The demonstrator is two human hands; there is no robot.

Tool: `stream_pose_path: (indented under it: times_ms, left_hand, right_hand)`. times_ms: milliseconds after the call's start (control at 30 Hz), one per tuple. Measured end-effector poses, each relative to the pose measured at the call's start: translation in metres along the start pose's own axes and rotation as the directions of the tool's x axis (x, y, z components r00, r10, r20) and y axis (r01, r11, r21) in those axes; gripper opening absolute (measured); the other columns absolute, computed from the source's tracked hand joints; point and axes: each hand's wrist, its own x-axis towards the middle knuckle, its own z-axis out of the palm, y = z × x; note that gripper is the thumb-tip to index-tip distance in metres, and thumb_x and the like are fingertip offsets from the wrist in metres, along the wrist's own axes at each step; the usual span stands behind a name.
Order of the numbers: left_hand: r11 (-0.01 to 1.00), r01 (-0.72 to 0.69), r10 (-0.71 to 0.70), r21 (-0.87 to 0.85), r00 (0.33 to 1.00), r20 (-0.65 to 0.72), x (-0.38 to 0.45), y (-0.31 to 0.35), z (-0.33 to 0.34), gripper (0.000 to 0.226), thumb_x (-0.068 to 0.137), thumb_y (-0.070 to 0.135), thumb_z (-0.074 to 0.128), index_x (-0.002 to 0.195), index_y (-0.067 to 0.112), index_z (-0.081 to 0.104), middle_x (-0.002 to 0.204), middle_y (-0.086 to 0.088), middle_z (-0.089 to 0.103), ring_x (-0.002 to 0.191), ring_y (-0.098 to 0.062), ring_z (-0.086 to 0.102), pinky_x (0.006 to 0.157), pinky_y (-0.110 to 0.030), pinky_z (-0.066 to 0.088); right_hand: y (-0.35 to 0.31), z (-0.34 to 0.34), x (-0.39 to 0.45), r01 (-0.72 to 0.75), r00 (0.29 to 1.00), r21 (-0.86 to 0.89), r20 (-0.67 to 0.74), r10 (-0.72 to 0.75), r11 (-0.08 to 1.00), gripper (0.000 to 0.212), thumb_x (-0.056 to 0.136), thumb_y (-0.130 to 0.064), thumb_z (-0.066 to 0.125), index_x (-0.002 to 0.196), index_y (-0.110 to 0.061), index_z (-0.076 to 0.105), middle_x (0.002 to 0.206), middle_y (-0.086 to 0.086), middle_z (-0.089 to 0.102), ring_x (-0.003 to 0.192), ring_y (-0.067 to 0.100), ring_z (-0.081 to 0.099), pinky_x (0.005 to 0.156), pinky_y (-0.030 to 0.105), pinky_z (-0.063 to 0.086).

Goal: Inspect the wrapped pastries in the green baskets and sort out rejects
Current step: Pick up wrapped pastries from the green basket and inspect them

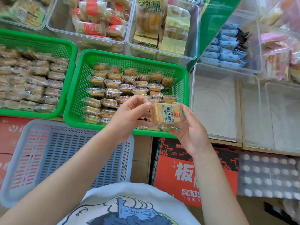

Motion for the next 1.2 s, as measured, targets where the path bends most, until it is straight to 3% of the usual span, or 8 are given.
stream_pose_path:
  times_ms: [267,433,533,600,700,933,1067,1200]
  left_hand:
    - [0.988,0.109,-0.110,-0.107,0.994,-0.005,0.018,-0.006,-0.007,0.014,0.098,0.007,0.058,0.086,0.013,0.056,0.102,-0.020,0.060,0.077,-0.026,0.063,0.056,-0.024,0.056]
    - [0.923,0.106,-0.025,0.369,0.976,-0.219,0.041,-0.028,-0.023,0.005,0.100,0.019,0.058,0.100,0.016,0.062,0.104,-0.006,0.072,0.093,-0.023,0.070,0.074,-0.034,0.058]
    - [0.413,0.049,0.187,0.910,0.973,-0.137,0.053,-0.055,-0.049,0.025,0.101,0.026,0.054,0.123,0.017,0.060,0.126,-0.001,0.060,0.120,-0.019,0.053,0.101,-0.037,0.044]
    - [0.140,0.035,0.235,0.990,0.970,-0.067,0.056,-0.070,-0.065,0.036,0.101,0.029,0.052,0.133,0.013,0.056,0.138,-0.007,0.054,0.132,-0.025,0.043,0.110,-0.042,0.034]
    - [0.028,0.031,0.241,0.999,0.970,-0.037,0.057,-0.082,-0.072,0.042,0.100,0.030,0.052,0.138,0.011,0.053,0.141,-0.011,0.053,0.136,-0.030,0.041,0.114,-0.048,0.031]
    - [-0.037,0.066,0.240,0.997,0.969,-0.055,0.059,-0.081,-0.071,0.051,0.093,0.039,0.042,0.134,0.012,0.056,0.135,-0.010,0.058,0.131,-0.029,0.046,0.109,-0.048,0.035]
    - [-0.029,0.072,0.222,0.997,0.973,-0.064,0.060,-0.081,-0.071,0.052,0.091,0.040,0.039,0.131,0.012,0.058,0.133,-0.008,0.059,0.129,-0.029,0.047,0.108,-0.047,0.037]
    - [-0.035,0.068,0.208,0.997,0.976,-0.060,0.061,-0.083,-0.072,0.055,0.091,0.042,0.035,0.131,0.012,0.058,0.133,-0.008,0.059,0.128,-0.029,0.048,0.107,-0.047,0.038]
  right_hand:
    - [-0.004,-0.001,0.012,-0.075,0.997,-0.031,0.009,0.075,0.997,0.030,0.100,-0.027,0.050,0.122,-0.008,0.060,0.106,0.011,0.071,0.084,0.019,0.066,0.052,0.025,0.048]
    - [-0.021,-0.005,0.029,-0.004,1.000,-0.426,-0.025,-0.008,0.905,0.023,0.097,-0.020,0.061,0.120,-0.015,0.062,0.111,0.005,0.073,0.084,0.022,0.071,0.052,0.024,0.050]
    - [-0.039,-0.007,0.048,0.138,0.952,-0.734,-0.087,-0.294,0.665,0.025,0.092,-0.019,0.068,0.116,-0.023,0.063,0.110,-0.008,0.068,0.095,0.009,0.067,0.068,0.019,0.054]
    - [-0.049,-0.009,0.066,0.216,0.866,-0.884,-0.023,-0.500,0.414,0.028,0.090,-0.015,0.069,0.116,-0.024,0.063,0.110,-0.013,0.064,0.097,0.004,0.061,0.079,0.021,0.051]
    - [-0.057,-0.016,0.102,0.203,0.769,-0.979,0.162,-0.619,-0.004,0.031,0.089,-0.010,0.066,0.119,-0.017,0.063,0.114,0.000,0.062,0.104,0.022,0.056,0.088,0.037,0.049]
    - [-0.027,-0.017,0.174,0.064,0.945,-0.881,0.205,-0.255,-0.469,0.031,0.098,-0.017,0.051,0.127,-0.021,0.062,0.121,0.005,0.064,0.114,0.029,0.052,0.097,0.041,0.039]
    - [-0.027,-0.010,0.186,0.035,0.971,-0.866,0.147,-0.188,-0.500,0.035,0.094,-0.017,0.046,0.123,-0.014,0.065,0.121,0.009,0.062,0.116,0.031,0.050,0.100,0.043,0.039]
    - [-0.042,0.001,0.193,0.042,0.919,-0.962,0.143,-0.368,-0.269,0.026,0.093,-0.023,0.048,0.104,-0.010,0.067,0.107,0.009,0.063,0.104,0.027,0.053,0.087,0.041,0.048]
